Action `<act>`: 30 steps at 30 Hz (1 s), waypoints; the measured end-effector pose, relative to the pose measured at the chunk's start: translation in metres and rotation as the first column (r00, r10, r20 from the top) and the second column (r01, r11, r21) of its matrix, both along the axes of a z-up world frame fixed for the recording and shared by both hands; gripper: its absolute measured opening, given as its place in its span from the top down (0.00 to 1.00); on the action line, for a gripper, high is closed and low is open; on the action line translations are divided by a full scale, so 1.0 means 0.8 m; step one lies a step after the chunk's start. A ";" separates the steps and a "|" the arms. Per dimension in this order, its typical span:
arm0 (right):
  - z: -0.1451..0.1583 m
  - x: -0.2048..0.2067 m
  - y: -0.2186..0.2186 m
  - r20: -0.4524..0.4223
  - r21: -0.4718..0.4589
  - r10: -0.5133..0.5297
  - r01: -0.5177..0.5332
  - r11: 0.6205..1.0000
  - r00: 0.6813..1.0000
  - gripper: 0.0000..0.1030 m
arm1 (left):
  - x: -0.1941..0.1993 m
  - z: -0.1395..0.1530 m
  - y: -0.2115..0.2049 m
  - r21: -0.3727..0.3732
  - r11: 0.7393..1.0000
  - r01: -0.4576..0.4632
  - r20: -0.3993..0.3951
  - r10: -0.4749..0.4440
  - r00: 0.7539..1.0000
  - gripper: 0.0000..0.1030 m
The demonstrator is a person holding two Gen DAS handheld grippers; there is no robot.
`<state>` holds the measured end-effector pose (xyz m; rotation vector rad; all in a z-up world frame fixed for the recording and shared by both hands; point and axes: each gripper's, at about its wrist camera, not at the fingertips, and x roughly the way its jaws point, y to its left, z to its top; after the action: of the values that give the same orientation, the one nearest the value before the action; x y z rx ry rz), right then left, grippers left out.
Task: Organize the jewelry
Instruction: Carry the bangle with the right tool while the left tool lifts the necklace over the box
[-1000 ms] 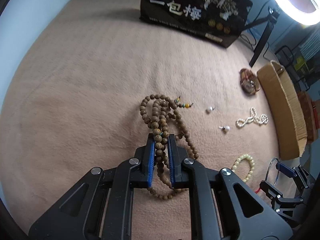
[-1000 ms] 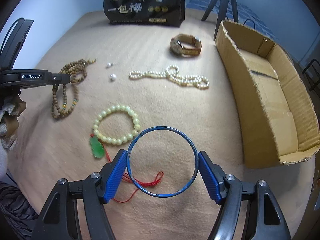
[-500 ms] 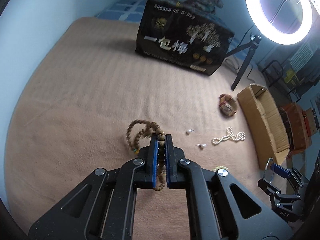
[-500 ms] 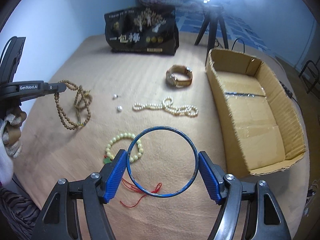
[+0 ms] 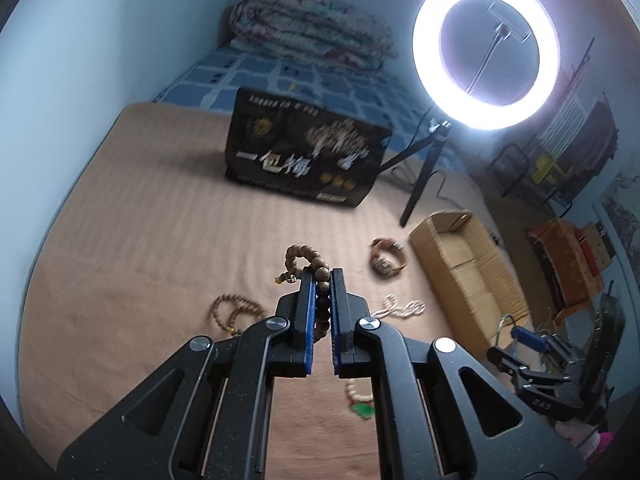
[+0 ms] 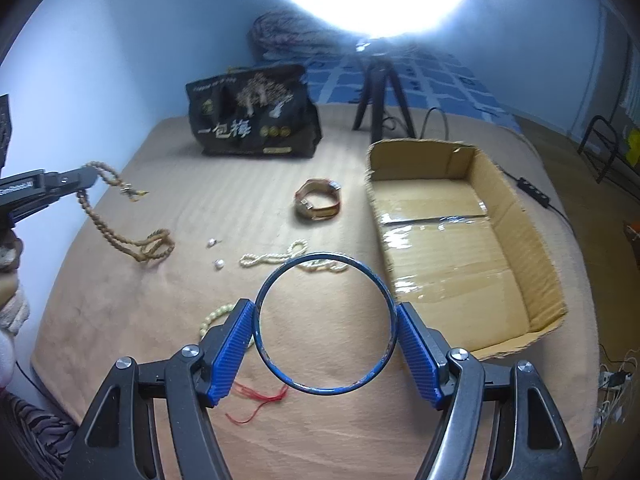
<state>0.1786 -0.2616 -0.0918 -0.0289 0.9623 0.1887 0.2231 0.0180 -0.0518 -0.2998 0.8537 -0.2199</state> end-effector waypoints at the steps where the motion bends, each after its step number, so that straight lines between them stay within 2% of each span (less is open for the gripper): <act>1: 0.002 0.000 -0.006 0.005 0.003 -0.010 0.010 1.000 1.000 0.29 | 0.001 0.008 -0.003 -0.006 1.000 0.006 0.011 -0.006 1.000 0.96; 8: 0.015 0.005 -0.045 0.028 0.020 -0.085 0.085 0.996 0.996 0.29 | 0.010 0.061 -0.033 -0.005 0.998 0.057 0.088 -0.056 0.995 0.96; 17: 0.015 0.009 -0.089 0.029 0.019 -0.162 0.161 0.987 0.986 0.29 | 0.028 0.129 -0.099 -0.019 0.989 0.149 0.175 -0.143 0.974 0.96; 30: 0.004 0.018 -0.129 0.016 -0.008 -0.209 0.209 0.978 0.978 0.29 | 0.069 0.165 -0.207 -0.013 0.968 0.252 0.220 -0.243 0.945 0.96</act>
<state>0.1927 -0.3649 -0.0883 0.0622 0.9440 -0.0102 0.2781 -0.1474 0.0803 -0.2010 0.6691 -0.4963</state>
